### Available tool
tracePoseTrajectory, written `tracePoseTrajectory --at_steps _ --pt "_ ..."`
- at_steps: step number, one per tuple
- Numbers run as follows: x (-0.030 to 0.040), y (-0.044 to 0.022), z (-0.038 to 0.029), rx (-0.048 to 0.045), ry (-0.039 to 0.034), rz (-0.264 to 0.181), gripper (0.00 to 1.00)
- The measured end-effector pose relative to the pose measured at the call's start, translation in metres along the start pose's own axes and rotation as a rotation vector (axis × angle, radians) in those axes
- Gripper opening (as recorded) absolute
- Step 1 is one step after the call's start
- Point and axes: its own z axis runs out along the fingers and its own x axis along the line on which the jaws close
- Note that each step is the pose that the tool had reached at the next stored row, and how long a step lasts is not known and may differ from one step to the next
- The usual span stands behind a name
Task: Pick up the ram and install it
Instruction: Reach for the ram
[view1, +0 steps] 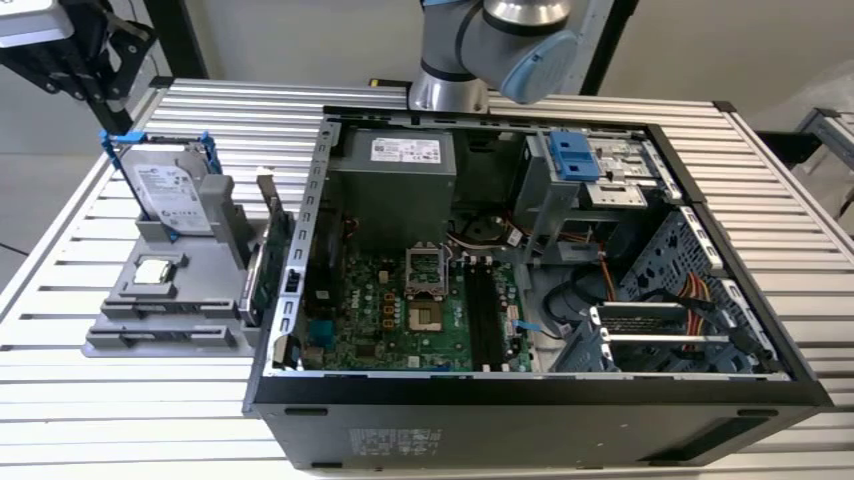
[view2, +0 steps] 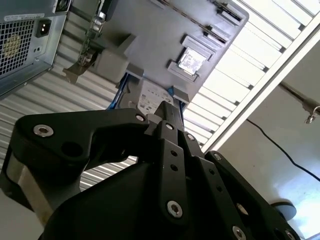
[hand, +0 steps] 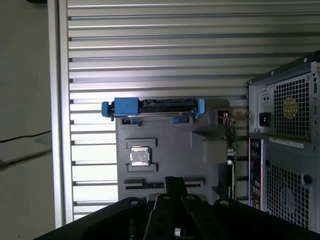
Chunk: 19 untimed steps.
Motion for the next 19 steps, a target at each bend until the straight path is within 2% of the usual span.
tracePoseTrajectory --at_steps 13,19 --pt "-0.0002 -0.0036 -0.0002 0.0 0.0 0.0 0.0" --pt "-0.0004 -0.0082 -0.0004 0.0001 0.0009 0.0 0.0"
